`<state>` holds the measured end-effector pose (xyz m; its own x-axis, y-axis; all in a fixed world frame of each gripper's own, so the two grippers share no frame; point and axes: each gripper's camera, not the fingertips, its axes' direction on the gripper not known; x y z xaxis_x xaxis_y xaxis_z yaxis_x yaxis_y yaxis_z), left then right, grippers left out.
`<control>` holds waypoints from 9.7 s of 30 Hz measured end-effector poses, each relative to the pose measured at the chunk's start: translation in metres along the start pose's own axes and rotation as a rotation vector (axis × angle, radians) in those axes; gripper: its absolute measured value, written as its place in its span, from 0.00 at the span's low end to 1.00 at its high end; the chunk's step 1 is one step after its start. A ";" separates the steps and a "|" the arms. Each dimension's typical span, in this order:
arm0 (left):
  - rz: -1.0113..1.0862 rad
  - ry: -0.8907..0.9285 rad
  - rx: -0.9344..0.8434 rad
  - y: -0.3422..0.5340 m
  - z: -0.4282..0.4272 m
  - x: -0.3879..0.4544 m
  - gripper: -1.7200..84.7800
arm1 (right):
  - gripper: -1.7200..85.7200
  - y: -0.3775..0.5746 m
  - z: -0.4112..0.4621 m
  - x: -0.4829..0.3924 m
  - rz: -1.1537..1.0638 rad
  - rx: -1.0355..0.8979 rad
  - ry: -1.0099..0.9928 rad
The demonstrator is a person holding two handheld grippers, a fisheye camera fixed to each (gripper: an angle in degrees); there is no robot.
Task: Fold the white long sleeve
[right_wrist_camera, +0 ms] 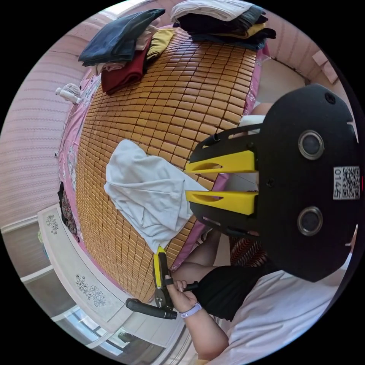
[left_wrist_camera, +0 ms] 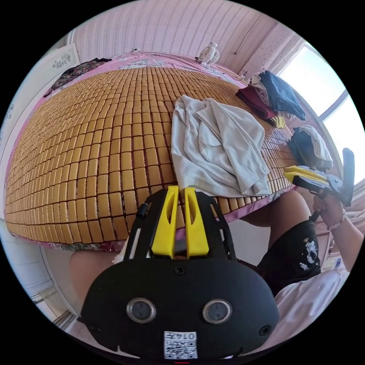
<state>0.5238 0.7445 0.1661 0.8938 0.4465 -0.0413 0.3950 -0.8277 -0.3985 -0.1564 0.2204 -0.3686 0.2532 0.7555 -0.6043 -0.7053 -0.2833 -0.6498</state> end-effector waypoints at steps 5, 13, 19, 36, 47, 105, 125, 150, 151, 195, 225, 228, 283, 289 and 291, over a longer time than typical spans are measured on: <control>-0.034 -0.004 0.023 0.007 -0.003 -0.017 0.07 | 0.12 -0.009 0.008 0.002 -0.003 0.000 -0.017; -0.008 0.010 0.073 0.008 -0.004 -0.036 0.11 | 0.08 -0.052 0.056 -0.006 -0.019 -0.084 0.046; 0.028 0.017 -0.020 0.003 0.019 -0.047 0.11 | 0.04 -0.048 0.008 0.020 0.004 0.003 -0.012; 0.084 -0.013 -0.030 0.047 0.014 -0.101 0.03 | 0.03 0.027 -0.111 0.130 0.371 0.195 -0.067; 0.111 0.056 0.459 0.094 -0.222 -0.185 0.01 | 0.03 0.025 -0.313 0.150 0.300 0.615 -0.039; 0.030 -0.347 1.256 0.063 -0.644 -0.276 0.01 | 0.03 -0.227 -0.636 -0.004 -0.120 1.162 -0.079; -0.155 -0.095 0.381 0.191 -0.110 -0.403 0.01 | 0.03 -0.065 -0.088 0.016 0.104 0.308 -0.166; -0.259 0.034 0.259 0.248 0.004 -0.389 0.01 | 0.03 0.044 0.039 -0.043 0.189 0.064 -0.140; -0.265 0.036 0.251 0.252 0.007 -0.385 0.01 | 0.03 0.048 0.043 -0.049 0.183 0.048 -0.116; 0.423 -0.028 0.265 0.178 -0.028 -0.005 0.09 | 0.13 0.163 0.029 -0.164 0.085 0.122 0.103; 0.271 -0.009 0.147 -0.255 0.132 0.048 0.08 | 0.12 -0.195 0.077 0.094 -0.044 0.223 0.073; 0.287 -0.051 0.025 -0.288 0.161 0.045 0.04 | 0.13 -0.279 0.132 0.120 0.041 0.173 -0.024; 0.355 -0.005 -0.036 -0.676 0.113 0.199 0.10 | 0.13 0.038 -0.050 0.352 0.854 0.027 0.270; 0.341 -0.076 -0.139 -0.703 0.144 0.218 0.11 | 0.12 0.032 -0.036 0.362 0.875 -0.047 0.211; 0.350 -0.093 -0.136 -0.705 0.141 0.224 0.11 | 0.11 0.036 -0.050 0.344 0.822 0.008 0.226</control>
<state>0.4154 1.4760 0.3083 0.9589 0.1528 -0.2391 0.0995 -0.9702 -0.2210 -0.0619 0.4405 -0.6231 -0.2163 0.1750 -0.9605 -0.7270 -0.6856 0.0388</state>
